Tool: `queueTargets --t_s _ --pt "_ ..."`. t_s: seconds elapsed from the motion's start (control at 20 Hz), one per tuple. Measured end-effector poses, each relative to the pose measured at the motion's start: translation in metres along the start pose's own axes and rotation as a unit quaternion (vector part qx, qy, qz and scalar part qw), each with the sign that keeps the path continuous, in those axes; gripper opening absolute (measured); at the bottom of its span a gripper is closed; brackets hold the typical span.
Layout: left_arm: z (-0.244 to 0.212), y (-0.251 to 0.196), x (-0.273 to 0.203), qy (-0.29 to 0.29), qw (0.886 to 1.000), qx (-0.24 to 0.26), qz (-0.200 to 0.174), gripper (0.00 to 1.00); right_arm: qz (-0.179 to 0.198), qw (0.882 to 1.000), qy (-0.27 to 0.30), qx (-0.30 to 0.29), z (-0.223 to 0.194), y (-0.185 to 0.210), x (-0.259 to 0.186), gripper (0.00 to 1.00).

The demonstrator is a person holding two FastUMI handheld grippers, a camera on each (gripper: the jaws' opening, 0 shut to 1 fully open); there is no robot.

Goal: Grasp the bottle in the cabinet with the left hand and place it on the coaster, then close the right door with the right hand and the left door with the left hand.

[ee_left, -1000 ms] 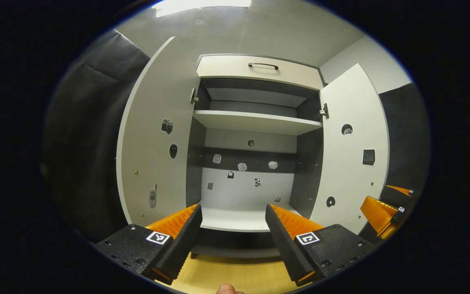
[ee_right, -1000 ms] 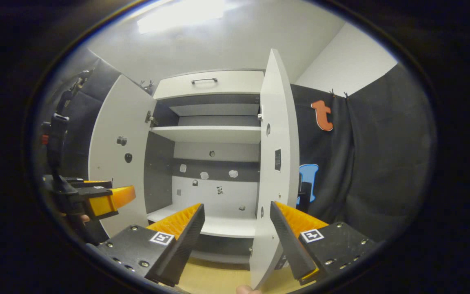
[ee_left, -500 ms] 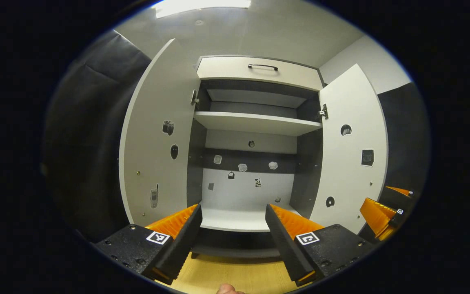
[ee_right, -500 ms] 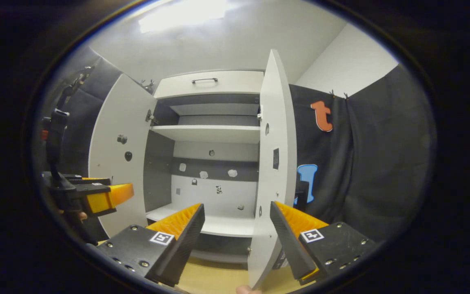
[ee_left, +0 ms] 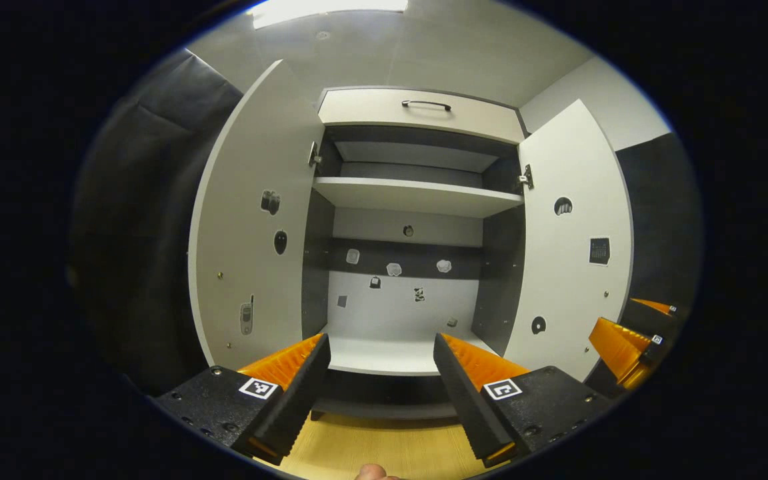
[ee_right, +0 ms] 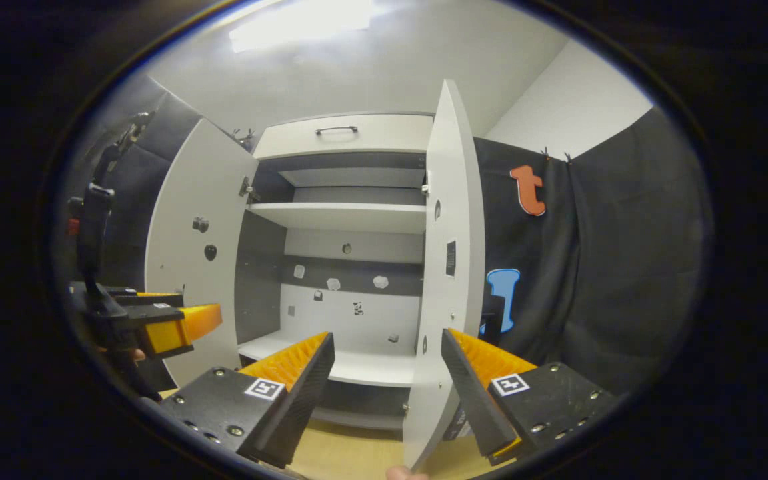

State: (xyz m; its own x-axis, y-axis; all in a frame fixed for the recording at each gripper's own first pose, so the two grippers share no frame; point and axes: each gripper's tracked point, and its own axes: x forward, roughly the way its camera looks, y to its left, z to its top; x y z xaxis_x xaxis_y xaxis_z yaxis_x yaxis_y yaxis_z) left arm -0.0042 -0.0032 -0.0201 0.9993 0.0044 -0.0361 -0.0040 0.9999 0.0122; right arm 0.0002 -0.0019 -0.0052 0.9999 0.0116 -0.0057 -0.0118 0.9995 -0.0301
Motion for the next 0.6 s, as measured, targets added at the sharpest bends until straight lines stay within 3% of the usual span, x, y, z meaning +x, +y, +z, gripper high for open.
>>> queueTargets --t_s 0.15,0.3,0.6 --pt "-0.030 0.001 0.001 0.039 0.999 0.006 -0.005 0.96 -0.005 1.000 -0.004 -0.006 0.001 -0.001 0.000 0.94" --pt "-0.071 0.005 -0.004 0.092 0.996 0.012 -0.011 0.96 -0.012 1.000 -0.006 -0.012 -0.001 -0.003 0.001 0.97" --pt "-0.170 0.010 -0.027 0.210 0.977 -0.001 -0.028 0.97 -0.026 0.999 -0.002 -0.020 -0.006 -0.008 0.001 0.96"
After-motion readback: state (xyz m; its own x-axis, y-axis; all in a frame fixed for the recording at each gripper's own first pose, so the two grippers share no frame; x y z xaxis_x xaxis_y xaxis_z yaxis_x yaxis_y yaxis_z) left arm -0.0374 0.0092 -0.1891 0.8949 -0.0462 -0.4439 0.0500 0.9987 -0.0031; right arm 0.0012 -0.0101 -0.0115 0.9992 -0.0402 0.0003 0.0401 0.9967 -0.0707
